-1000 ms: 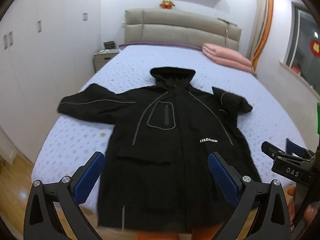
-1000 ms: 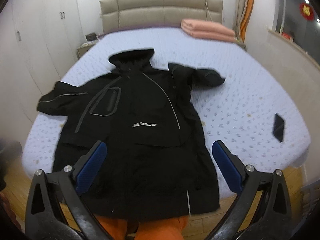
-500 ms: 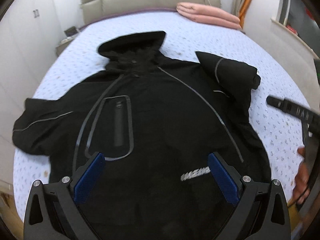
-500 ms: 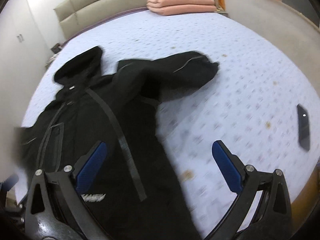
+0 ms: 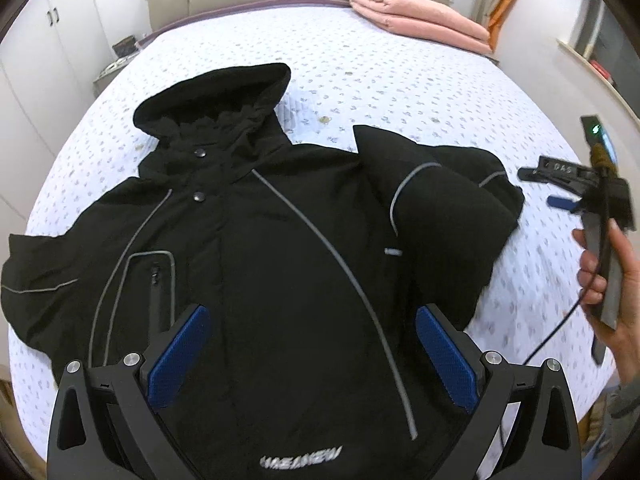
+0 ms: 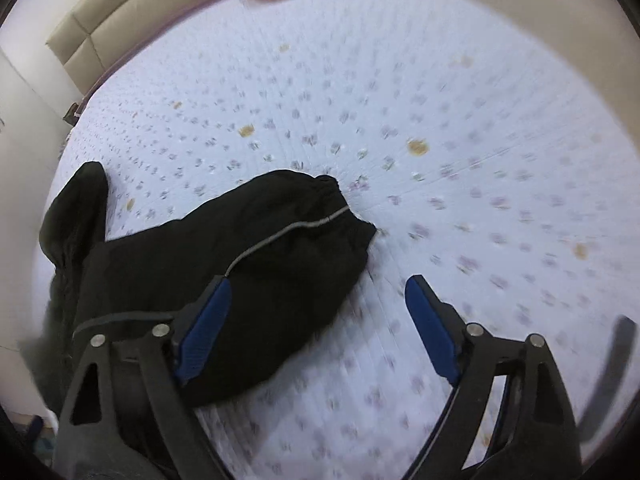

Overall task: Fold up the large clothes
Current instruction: 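Grasp the black jacket's sleeve cuff with the right gripper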

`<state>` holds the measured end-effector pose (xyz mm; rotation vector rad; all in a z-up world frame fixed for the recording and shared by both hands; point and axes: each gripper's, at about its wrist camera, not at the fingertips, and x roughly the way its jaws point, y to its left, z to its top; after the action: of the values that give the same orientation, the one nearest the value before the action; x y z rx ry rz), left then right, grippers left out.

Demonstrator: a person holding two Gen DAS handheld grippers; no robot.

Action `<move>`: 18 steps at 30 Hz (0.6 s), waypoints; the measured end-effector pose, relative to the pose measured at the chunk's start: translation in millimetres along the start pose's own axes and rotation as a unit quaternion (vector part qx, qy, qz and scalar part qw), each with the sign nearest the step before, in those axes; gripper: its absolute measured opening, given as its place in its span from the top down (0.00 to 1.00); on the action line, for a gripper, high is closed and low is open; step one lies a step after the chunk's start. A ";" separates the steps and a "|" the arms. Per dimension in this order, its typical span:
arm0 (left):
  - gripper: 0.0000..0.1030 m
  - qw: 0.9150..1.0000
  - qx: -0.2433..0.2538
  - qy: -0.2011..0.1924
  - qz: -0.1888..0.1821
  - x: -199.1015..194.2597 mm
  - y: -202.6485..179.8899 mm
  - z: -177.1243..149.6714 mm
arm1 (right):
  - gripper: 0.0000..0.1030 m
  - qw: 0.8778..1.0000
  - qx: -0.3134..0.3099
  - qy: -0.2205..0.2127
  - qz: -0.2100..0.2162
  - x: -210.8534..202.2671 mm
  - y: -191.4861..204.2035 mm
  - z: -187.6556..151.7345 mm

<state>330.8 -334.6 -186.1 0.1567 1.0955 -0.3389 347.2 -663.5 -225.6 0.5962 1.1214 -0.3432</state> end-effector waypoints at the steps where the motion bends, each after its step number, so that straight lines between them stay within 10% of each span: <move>1: 0.00 1.000 -0.006 0.002 -0.001 3.7 -1.9 4.6 | 0.17 1.000 0.008 0.017 0.010 13.3 -3.9 4.8; 10: 0.00 0.999 -0.022 0.021 0.039 33.9 -13.5 23.1 | 0.16 0.997 0.024 0.059 0.048 61.0 -2.7 22.1; 15: 0.00 0.998 0.000 0.024 0.052 47.8 -22.0 37.0 | 0.70 0.998 -0.006 0.036 0.059 51.7 9.9 28.5; 18: 0.00 0.998 0.009 0.024 0.056 56.5 -27.9 47.7 | 0.79 0.998 -0.007 0.012 0.055 24.0 3.8 29.4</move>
<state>384.7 -385.5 -213.6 0.2427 1.1256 -0.2465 380.7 -677.5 -237.5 0.6479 1.1081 -0.2347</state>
